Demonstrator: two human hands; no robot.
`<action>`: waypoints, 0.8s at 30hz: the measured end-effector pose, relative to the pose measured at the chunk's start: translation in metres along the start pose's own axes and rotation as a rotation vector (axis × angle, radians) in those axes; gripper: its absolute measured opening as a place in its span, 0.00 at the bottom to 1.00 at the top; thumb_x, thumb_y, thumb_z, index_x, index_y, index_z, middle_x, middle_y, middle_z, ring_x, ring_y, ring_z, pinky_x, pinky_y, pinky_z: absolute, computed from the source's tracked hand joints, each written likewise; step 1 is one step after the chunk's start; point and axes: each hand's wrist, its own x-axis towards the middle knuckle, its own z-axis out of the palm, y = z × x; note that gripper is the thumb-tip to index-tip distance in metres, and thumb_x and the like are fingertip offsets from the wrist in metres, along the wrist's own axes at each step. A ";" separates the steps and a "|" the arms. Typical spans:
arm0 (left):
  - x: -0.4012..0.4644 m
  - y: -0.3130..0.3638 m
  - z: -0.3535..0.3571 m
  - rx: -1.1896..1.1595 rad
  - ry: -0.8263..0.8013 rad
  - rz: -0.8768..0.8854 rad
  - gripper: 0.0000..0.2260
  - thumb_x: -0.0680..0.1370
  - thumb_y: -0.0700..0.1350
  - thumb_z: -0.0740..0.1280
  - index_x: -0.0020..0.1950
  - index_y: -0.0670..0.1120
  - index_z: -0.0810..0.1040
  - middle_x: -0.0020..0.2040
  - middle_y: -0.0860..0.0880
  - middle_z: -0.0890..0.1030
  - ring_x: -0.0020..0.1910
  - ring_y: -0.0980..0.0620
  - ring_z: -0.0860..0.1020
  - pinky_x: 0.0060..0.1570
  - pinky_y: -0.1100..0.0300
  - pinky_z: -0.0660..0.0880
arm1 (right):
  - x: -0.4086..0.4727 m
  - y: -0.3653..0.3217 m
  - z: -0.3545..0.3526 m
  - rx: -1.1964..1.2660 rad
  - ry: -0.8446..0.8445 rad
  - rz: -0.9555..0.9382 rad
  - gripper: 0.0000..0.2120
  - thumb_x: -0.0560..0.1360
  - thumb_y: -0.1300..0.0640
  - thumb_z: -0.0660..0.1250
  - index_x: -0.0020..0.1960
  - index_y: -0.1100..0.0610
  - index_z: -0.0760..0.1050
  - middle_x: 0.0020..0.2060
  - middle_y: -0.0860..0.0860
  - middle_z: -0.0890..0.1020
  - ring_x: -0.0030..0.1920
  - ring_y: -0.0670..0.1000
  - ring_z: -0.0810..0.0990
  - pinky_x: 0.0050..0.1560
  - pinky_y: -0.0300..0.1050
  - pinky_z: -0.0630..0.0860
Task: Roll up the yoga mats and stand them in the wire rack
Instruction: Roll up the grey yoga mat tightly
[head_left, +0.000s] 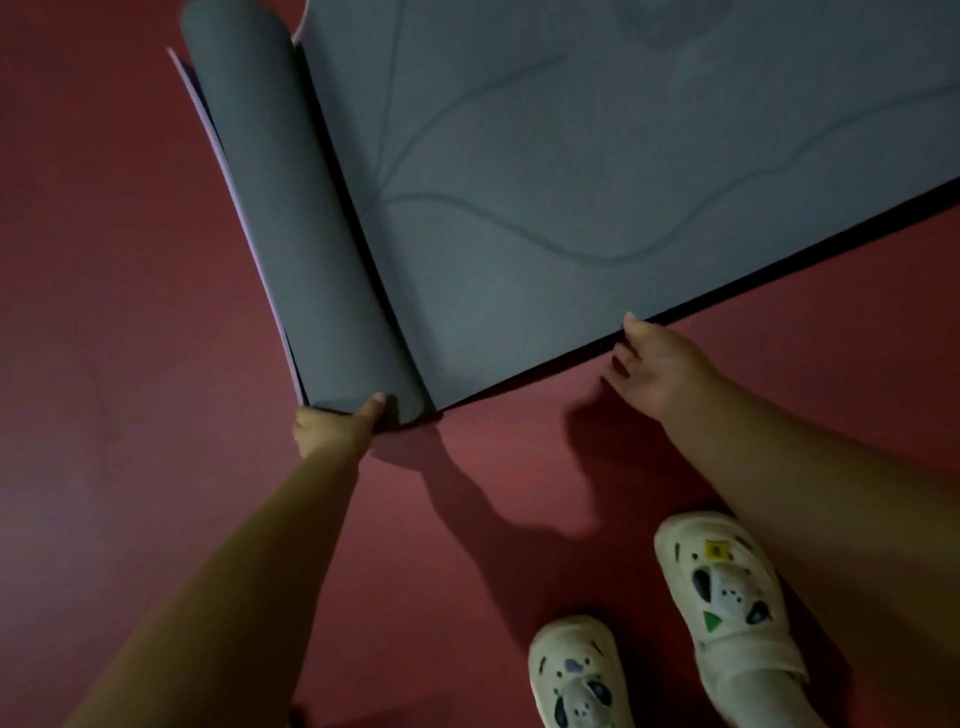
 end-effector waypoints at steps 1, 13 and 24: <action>0.008 -0.006 0.001 -0.025 -0.025 -0.018 0.39 0.65 0.54 0.78 0.68 0.38 0.65 0.65 0.40 0.72 0.64 0.39 0.71 0.63 0.49 0.71 | 0.005 -0.001 0.003 0.016 -0.013 -0.020 0.12 0.80 0.55 0.61 0.63 0.52 0.68 0.64 0.50 0.73 0.69 0.48 0.68 0.58 0.47 0.68; -0.085 0.067 -0.038 0.132 -0.077 0.255 0.30 0.75 0.47 0.67 0.74 0.45 0.59 0.58 0.38 0.77 0.53 0.35 0.78 0.53 0.46 0.76 | -0.095 -0.069 0.026 -0.104 0.001 -0.331 0.09 0.76 0.65 0.66 0.43 0.53 0.70 0.46 0.49 0.79 0.43 0.46 0.79 0.41 0.39 0.75; -0.396 0.264 -0.185 -0.143 -1.016 0.320 0.31 0.75 0.70 0.51 0.48 0.46 0.79 0.46 0.46 0.82 0.47 0.43 0.80 0.52 0.49 0.66 | -0.420 -0.178 -0.036 -0.452 -0.209 -0.813 0.16 0.70 0.73 0.68 0.47 0.54 0.75 0.52 0.56 0.81 0.51 0.50 0.80 0.56 0.41 0.75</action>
